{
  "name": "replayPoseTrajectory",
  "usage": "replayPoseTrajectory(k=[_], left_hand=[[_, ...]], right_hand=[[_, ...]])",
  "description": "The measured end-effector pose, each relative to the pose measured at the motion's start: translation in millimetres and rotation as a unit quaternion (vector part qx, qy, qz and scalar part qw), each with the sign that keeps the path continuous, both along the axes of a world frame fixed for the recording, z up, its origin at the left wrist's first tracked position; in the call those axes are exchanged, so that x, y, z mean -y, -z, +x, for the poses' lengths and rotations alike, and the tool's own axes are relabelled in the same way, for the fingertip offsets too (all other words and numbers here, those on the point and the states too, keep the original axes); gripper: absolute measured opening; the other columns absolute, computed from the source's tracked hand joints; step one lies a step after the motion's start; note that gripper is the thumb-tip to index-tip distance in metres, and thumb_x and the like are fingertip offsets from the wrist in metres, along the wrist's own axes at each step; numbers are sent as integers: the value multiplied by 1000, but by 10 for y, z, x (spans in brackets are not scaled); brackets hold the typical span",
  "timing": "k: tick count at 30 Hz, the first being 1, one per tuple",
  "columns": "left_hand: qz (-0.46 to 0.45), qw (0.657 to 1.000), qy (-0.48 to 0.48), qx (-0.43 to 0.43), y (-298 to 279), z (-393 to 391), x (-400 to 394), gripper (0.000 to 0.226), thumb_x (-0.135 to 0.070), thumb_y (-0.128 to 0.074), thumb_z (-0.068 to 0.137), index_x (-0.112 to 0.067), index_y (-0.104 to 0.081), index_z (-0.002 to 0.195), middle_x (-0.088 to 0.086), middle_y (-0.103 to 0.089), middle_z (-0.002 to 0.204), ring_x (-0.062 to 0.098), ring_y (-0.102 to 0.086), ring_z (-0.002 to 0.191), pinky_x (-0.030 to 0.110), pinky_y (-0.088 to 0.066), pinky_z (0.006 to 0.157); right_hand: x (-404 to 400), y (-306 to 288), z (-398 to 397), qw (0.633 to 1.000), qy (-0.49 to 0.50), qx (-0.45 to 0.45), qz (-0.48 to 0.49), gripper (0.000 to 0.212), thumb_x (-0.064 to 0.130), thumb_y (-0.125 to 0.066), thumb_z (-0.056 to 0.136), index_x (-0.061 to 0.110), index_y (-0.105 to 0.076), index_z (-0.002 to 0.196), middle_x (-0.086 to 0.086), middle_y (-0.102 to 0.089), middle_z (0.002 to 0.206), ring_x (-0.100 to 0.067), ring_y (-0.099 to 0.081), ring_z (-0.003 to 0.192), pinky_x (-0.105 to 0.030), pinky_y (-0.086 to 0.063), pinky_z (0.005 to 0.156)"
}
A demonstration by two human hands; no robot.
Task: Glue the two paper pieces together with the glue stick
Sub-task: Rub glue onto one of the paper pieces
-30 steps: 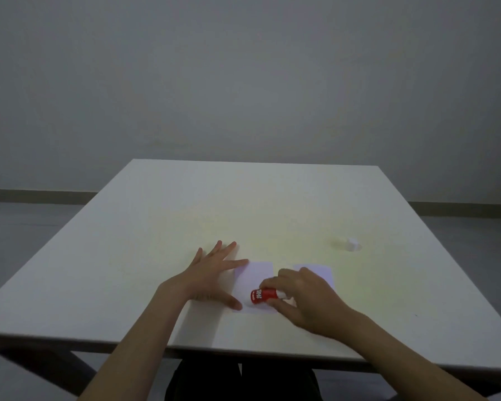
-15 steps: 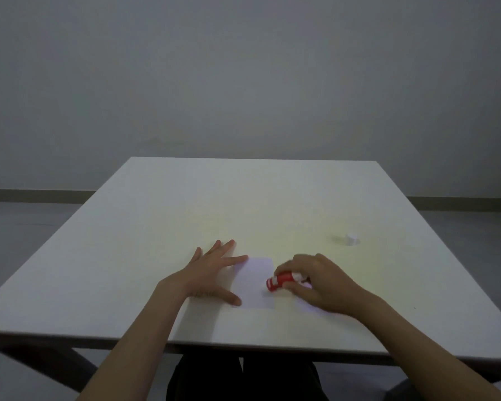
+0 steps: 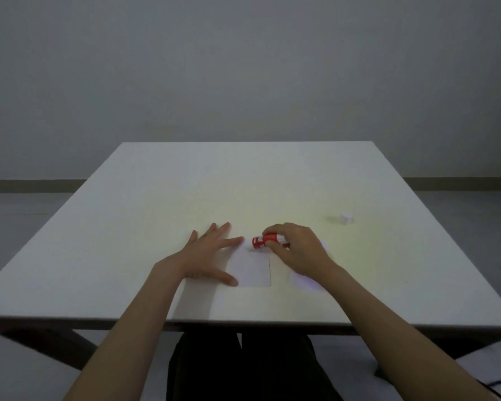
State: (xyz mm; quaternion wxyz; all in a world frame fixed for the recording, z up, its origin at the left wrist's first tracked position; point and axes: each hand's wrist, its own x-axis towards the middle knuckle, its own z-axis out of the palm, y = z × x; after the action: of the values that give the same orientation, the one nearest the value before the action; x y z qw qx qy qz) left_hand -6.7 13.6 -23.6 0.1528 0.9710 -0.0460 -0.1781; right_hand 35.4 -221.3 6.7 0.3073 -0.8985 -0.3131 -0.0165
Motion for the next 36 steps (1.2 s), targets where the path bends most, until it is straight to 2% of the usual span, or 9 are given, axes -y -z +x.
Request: replayPoseTrajectory(k=[2,5,9,13,16,23,30,33,36], left_hand=[[-2,1000,-1,2,16,11,-12,107,-71,-68,57,-47,-12,145,-7,13,160,17,19,145,52,14,113],[-8,1000,-3,9,47,16,-22,107,-72,-68,56,-48,-12,144,-8,12,160,17,19,145,51,14,113],[-14,1000,-4,10,58,5,-20,108,-72,-68,55,-48,-13,144,-9,12,160,15,20,145,50,14,113],[-23,1000,-4,7,23,-4,-12,106,-67,-71,58,-46,-15,145,-8,12,160,15,19,145,50,15,113],[-33,999,-7,11,24,-19,-9,105,-66,-71,58,-46,-15,145,-9,12,160,14,20,144,49,17,113],[-43,999,-11,9,1,-37,6,105,-64,-73,59,-46,-15,144,-9,12,160,14,21,144,50,17,113],[-55,998,-14,-2,-96,-79,51,102,-57,-75,63,-43,-17,145,-8,11,160,14,21,144,50,18,114],[-74,997,-17,-3,-108,-99,48,100,-57,-74,65,-43,-17,145,-8,12,160,13,22,144,49,20,114],[-93,995,-23,-13,-134,-100,44,97,-57,-73,66,-46,-16,145,-10,11,160,11,22,144,49,21,113]], right_hand=[[-26,15,-5,999,30,26,8,22,27,-56,89,20,-66,107,-6,-70,95,-25,-62,88,-38,-47,82],[-57,49,-209,998,-50,34,-4,21,33,-55,89,27,-64,106,-2,-66,88,-20,-60,78,-35,-44,75],[13,14,-259,991,-128,-42,-14,23,32,-59,87,27,-65,109,4,-70,99,-8,-57,79,-20,-40,74],[152,-28,-55,999,-24,-28,-6,21,26,-59,88,23,-67,108,-4,-72,101,-21,-63,92,-37,-46,87],[197,-6,-35,999,30,9,-3,23,25,-57,90,23,-65,111,-4,-68,96,-22,-61,86,-36,-45,82],[417,-65,-159,983,-144,-107,-34,21,26,-61,87,34,-64,107,15,-59,88,1,-51,78,-16,-36,74],[431,-63,56,997,46,-64,-7,22,20,-59,89,23,-66,110,-4,-67,99,-23,-61,90,-36,-46,85],[443,-46,2,994,71,-68,53,21,16,-59,89,21,-65,109,-1,-67,98,-20,-60,87,-30,-47,78],[485,-85,-76,951,100,-194,220,21,14,-56,91,18,-67,108,2,-64,79,-12,-54,62,-19,-44,59]])
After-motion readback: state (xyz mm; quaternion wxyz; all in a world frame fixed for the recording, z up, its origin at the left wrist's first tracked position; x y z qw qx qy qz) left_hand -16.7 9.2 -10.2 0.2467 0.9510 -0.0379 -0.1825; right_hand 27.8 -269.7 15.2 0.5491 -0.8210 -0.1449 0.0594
